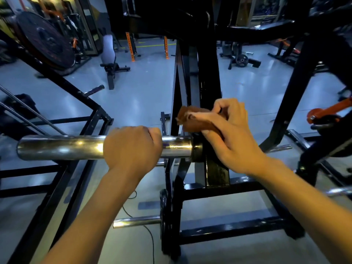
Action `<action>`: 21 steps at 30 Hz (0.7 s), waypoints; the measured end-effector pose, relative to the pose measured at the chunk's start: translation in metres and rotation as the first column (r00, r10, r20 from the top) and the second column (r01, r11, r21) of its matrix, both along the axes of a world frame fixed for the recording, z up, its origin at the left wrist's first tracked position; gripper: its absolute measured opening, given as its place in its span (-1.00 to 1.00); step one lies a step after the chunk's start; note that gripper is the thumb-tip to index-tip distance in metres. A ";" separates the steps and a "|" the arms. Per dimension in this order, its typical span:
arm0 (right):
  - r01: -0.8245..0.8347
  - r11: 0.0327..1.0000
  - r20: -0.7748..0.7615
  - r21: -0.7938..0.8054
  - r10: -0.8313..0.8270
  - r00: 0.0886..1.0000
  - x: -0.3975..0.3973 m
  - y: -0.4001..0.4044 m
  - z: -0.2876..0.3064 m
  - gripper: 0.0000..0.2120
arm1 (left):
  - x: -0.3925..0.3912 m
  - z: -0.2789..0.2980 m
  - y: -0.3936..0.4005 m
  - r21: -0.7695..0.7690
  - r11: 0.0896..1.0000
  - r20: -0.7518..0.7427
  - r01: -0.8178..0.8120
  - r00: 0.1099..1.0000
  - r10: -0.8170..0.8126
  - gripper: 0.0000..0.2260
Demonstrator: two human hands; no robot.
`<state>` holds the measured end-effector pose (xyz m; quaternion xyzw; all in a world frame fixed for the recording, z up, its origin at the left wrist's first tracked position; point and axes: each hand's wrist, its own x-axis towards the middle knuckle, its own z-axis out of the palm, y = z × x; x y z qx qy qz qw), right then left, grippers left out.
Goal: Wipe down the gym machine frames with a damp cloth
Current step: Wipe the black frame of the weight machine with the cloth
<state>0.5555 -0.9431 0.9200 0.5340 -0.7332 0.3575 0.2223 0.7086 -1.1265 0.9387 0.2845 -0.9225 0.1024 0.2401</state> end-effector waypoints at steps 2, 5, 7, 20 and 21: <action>-0.021 0.999 0.002 0.038 0.021 1.000 0.022 0.020 -0.021 -0.63 | 0.002 0.002 0.001 -0.031 0.999 0.075 -0.030 0.997 0.032 -0.57; -0.079 0.992 -0.008 0.098 0.080 0.997 0.043 0.040 -0.042 -0.59 | 0.005 0.007 0.004 -0.122 0.992 0.255 0.015 0.967 0.017 -0.59; -0.088 0.984 -0.035 0.157 0.094 0.995 0.049 0.048 -0.049 -0.56 | 0.005 0.009 0.002 -0.129 0.990 0.245 0.051 0.969 -0.018 -0.57; 0.139 0.990 -0.019 0.002 -0.139 0.990 -0.050 -0.036 0.048 -0.58 | 0.004 0.014 0.000 0.017 1.000 0.244 0.010 0.970 -0.014 -0.72; 0.153 0.988 -0.012 0.002 -0.153 0.988 -0.054 -0.040 0.055 -0.58 | 0.003 0.016 -0.002 0.100 0.995 0.222 -0.004 0.975 -0.018 -0.67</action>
